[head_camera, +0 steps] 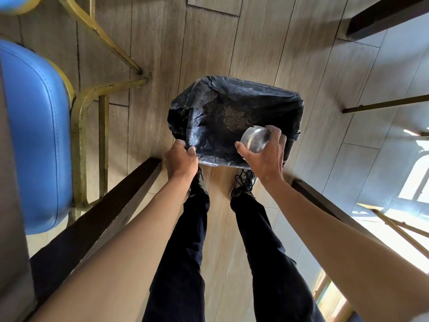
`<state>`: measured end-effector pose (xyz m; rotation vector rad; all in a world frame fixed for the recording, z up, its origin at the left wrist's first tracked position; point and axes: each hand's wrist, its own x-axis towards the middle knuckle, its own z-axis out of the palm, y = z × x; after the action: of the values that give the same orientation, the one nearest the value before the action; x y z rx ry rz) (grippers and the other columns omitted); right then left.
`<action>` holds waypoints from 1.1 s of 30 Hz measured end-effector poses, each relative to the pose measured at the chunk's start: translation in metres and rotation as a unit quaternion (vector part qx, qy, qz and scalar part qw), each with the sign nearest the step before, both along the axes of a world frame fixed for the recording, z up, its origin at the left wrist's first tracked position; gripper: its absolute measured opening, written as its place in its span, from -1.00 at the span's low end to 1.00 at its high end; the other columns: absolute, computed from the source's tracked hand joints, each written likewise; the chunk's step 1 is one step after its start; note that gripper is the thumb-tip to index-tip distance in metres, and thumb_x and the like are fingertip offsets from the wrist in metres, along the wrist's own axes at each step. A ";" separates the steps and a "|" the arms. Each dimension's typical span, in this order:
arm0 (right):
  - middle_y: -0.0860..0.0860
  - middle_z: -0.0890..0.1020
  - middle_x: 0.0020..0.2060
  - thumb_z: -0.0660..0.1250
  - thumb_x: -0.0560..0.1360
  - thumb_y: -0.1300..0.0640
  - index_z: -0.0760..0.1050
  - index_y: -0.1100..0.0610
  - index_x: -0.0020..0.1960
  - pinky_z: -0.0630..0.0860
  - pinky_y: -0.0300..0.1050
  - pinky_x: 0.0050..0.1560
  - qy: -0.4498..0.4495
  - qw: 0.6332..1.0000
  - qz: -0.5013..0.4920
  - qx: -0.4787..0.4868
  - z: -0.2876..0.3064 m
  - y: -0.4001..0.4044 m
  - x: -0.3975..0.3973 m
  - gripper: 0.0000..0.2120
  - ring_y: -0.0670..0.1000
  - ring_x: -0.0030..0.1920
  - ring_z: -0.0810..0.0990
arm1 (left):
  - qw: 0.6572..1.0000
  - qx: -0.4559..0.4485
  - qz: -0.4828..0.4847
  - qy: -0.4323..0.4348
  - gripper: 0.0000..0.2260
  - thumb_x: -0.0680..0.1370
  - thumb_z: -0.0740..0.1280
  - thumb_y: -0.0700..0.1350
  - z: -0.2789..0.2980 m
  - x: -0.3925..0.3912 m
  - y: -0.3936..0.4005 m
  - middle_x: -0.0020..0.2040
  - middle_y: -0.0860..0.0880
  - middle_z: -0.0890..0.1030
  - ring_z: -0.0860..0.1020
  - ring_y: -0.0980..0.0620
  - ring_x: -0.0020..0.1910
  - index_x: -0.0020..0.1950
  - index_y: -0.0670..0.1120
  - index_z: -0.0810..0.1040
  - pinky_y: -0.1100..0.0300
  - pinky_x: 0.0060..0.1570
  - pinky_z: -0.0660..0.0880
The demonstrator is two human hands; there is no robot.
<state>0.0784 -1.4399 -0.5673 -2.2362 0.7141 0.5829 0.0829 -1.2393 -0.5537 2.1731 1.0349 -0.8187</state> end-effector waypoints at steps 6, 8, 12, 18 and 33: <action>0.14 0.44 0.30 0.65 0.26 -0.13 0.30 0.14 0.41 0.47 -0.07 0.23 0.006 0.999 0.040 0.001 0.001 0.004 0.002 -0.11 0.14 0.30 0.44 | 1.000 -0.013 0.014 -0.008 -0.81 0.62 0.33 -0.13 -0.003 -0.004 0.001 0.03 -0.19 0.66 0.64 -0.17 -0.03 0.15 -0.22 0.56 0.14 -0.15 0.45; 0.15 0.43 0.31 0.64 0.27 -0.12 0.29 0.15 0.42 0.43 -0.10 0.21 0.010 0.999 0.051 0.004 0.001 0.007 0.001 -0.11 0.14 0.32 0.42 | 1.000 -0.016 0.015 -0.008 -0.81 0.62 0.33 -0.13 -0.003 -0.005 0.001 0.04 -0.20 0.66 0.65 -0.18 0.00 0.16 -0.22 0.57 0.14 -0.14 0.48; 0.15 0.43 0.32 0.63 0.28 -0.13 0.29 0.16 0.43 0.38 -0.13 0.22 0.010 0.999 0.052 -0.007 0.003 0.008 -0.002 -0.11 0.14 0.33 0.41 | 1.000 -0.020 0.015 -0.008 -0.81 0.62 0.33 -0.13 -0.003 -0.006 0.001 0.00 -0.18 0.66 0.65 -0.19 0.00 0.14 -0.23 0.57 0.12 -0.12 0.49; 0.13 0.45 0.32 0.64 0.28 -0.15 0.30 0.14 0.43 0.44 -0.07 0.25 0.045 0.999 0.014 -0.006 0.007 0.005 -0.001 -0.12 0.11 0.29 0.45 | 1.000 -0.023 0.015 -0.006 -0.82 0.61 0.34 -0.13 -0.004 -0.010 0.003 0.04 -0.21 0.67 0.66 -0.20 0.01 0.13 -0.22 0.56 0.08 -0.06 0.56; 0.18 0.53 0.42 0.45 0.44 -0.15 0.51 0.10 0.45 0.61 0.18 0.11 0.137 0.712 -0.500 0.473 0.091 -0.050 0.003 -0.36 0.28 0.40 0.53 | 0.997 -0.064 -0.013 -0.028 -0.72 0.59 0.32 -0.12 0.066 -0.034 -0.005 0.17 -0.16 0.66 0.64 -0.14 0.10 0.26 -0.21 0.50 0.08 0.09 0.53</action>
<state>0.0815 -1.4900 -0.4759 -0.6131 1.2552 0.5119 0.0489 -1.2443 -0.4881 2.0930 0.9031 -0.8098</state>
